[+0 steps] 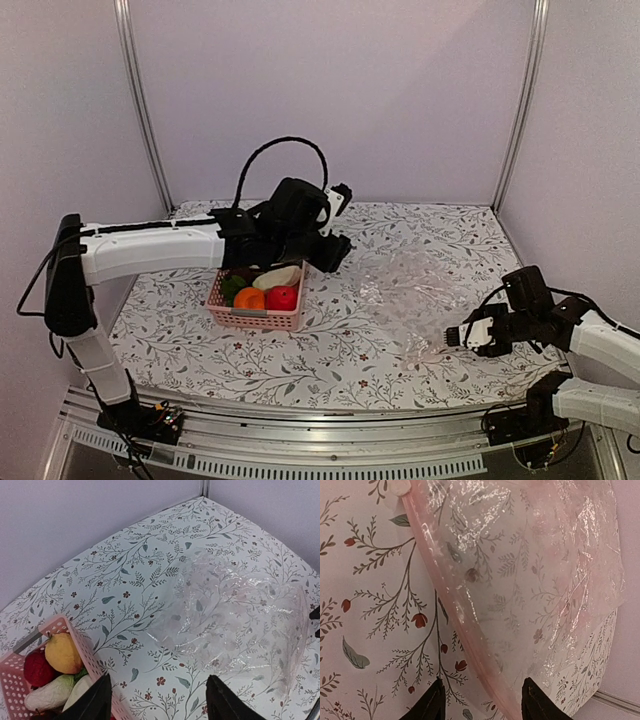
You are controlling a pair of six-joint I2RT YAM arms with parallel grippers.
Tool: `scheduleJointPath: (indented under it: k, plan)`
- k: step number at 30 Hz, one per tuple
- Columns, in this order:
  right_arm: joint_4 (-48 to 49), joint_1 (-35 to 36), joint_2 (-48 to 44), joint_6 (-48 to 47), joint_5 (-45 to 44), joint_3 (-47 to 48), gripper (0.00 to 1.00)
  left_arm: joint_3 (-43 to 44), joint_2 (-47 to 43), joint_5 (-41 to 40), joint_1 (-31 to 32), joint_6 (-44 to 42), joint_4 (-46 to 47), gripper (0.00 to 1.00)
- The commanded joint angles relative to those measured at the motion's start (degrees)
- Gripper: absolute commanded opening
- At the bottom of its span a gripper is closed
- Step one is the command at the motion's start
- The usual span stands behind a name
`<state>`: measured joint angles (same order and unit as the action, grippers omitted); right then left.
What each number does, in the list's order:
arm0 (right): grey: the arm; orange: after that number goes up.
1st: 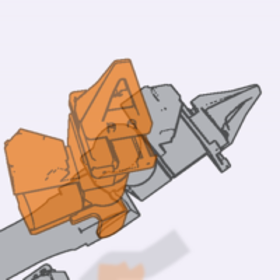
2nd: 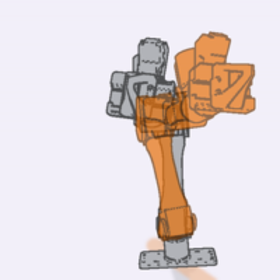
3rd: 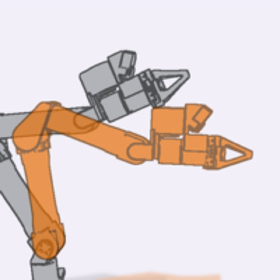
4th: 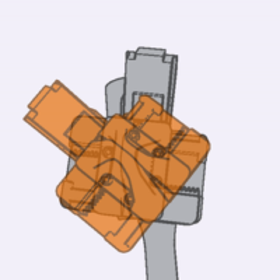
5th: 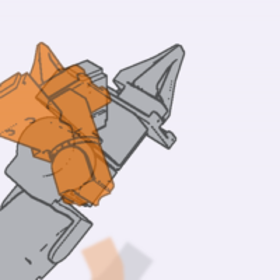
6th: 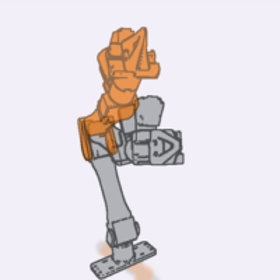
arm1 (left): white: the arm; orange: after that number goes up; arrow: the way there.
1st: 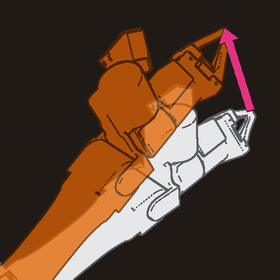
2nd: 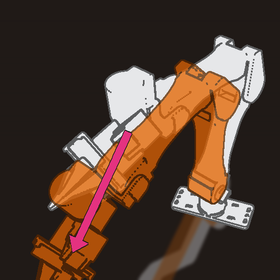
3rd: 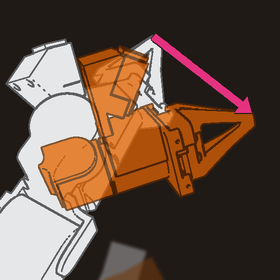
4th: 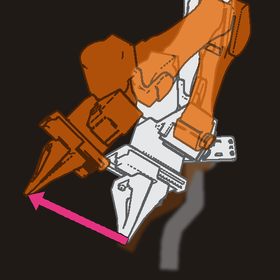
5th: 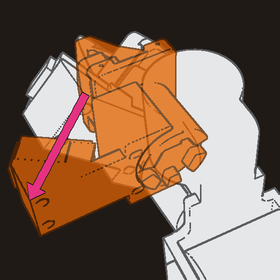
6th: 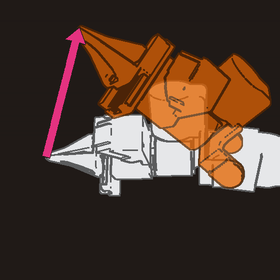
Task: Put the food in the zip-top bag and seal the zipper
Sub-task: Pick up the zipper food storage bag from the center of the board.
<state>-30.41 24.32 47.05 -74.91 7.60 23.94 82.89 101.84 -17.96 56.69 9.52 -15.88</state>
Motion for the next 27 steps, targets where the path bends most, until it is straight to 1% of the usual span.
scheduleJointPath:
  k: [1,4,8,12,18,21,24,25,27]
  plan:
    - [5.9,1.1,1.4,-2.7,-4.6,-2.2,0.51,-4.6,-3.9,-3.1,1.4,3.9,1.6,0.64]
    - [9.3,1.2,2.8,-2.2,-5.1,-2.3,0.49,-6.2,-5.8,-4.5,1.8,4.7,1.6,0.65]
    - [11.6,2.3,5.9,0.0,-5.6,-1.8,0.46,-7.7,-7.1,-5.2,2.1,5.7,2.2,0.65]
    - [14.7,4.8,8.7,-1.7,-9.3,-2.9,0.44,-9.0,-8.1,-5.9,2.5,6.2,3.0,0.64]
    - [17.1,6.4,11.6,-2.1,-11.0,-1.0,0.40,-10.3,-9.6,-6.7,3.5,6.8,3.4,0.64]
    - [19.8,6.5,12.6,-1.5,-10.4,-0.7,0.32,-12.2,-10.8,-7.8,3.9,7.8,4.9,0.64]
    - [23.8,6.7,14.7,1.3,-9.3,-0.5,0.23,-13.8,-11.7,-8.7,4.0,10.4,6.2,0.64]
    - [24.8,6.7,15.4,2.5,-8.8,0.2,0.19,-14.2,-12.1,-9.3,4.2,11.4,6.5,0.64]
    - [25.7,6.7,17.8,8.0,-7.2,3.0,0.09,-15.1,-12.8,-10.9,4.5,13.3,6.8,0.64]
